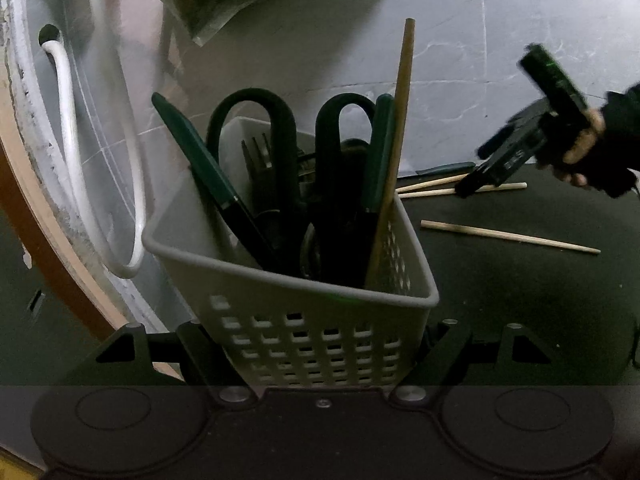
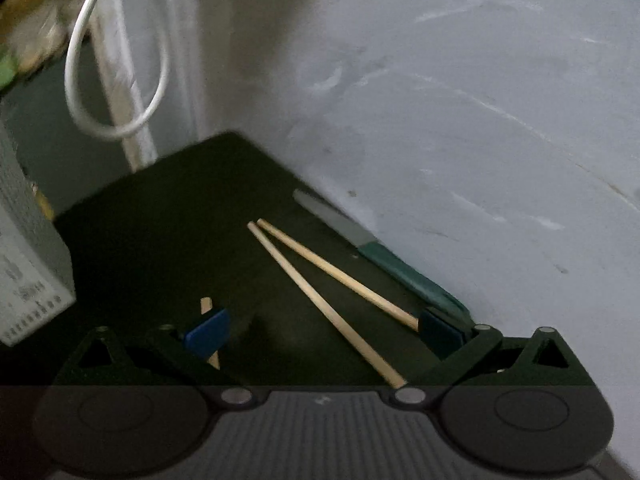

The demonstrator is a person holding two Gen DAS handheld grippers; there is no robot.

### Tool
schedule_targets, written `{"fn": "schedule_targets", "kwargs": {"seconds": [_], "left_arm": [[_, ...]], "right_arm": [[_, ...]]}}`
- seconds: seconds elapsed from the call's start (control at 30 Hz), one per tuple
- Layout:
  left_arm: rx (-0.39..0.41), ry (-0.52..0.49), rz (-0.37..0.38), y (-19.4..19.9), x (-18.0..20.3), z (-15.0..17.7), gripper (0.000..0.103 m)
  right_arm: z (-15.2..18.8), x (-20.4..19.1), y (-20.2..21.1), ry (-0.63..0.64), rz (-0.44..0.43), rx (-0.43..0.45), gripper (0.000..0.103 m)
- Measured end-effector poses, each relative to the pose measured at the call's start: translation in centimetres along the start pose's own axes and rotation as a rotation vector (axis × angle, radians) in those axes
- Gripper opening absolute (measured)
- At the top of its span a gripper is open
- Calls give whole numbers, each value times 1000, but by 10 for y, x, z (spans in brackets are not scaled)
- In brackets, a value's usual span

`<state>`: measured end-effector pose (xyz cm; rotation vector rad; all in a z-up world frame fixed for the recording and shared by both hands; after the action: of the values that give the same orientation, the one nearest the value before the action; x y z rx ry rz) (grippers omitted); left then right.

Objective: Organize utensils
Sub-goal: 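Move the open right gripper over two wooden chopsticks on the mat, then close the right gripper on both wooden chopsticks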

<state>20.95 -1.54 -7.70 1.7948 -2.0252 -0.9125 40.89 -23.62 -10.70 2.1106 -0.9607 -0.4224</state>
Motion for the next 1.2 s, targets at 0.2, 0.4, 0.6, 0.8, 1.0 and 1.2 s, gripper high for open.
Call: {"fn": "schedule_targets", "kwargs": {"seconds": [0.2,0.4,0.6,0.8,1.0,1.2], "left_arm": [[-8,5,-7,0,1,-1,81],[-11,2,-9,-1,2,-2,81],[-12,-3,-9,-1,2,-1,82],[-12,-4,-9,-1,2,-1,82],[-11,-3,-8,-1,1,-1,82],[-9,-3,-8,0,1,-2,82]], "right_arm": [[-8,0,-23,72,-58,-37,103],[-12,13,-31,29,-129,-70,102],[-12,20,-36,-7,-155,-97,96],[-7,25,-33,-42,-141,-81,75],[5,19,-20,-47,-115,-74,43],[12,4,-14,-29,-114,-92,21]]}}
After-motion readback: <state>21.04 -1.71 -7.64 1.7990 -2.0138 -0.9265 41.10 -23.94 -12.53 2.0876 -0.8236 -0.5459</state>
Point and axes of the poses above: each gripper's, at about its wrist camera, not at the fingertips, and y roughly against the way its jaws point, x to its right, z to its underside, the point moved 3 cm from there along -y, roughly the way its jaws point, and after that the axes turned 3 degrees about -y, right-handed, at the moved point
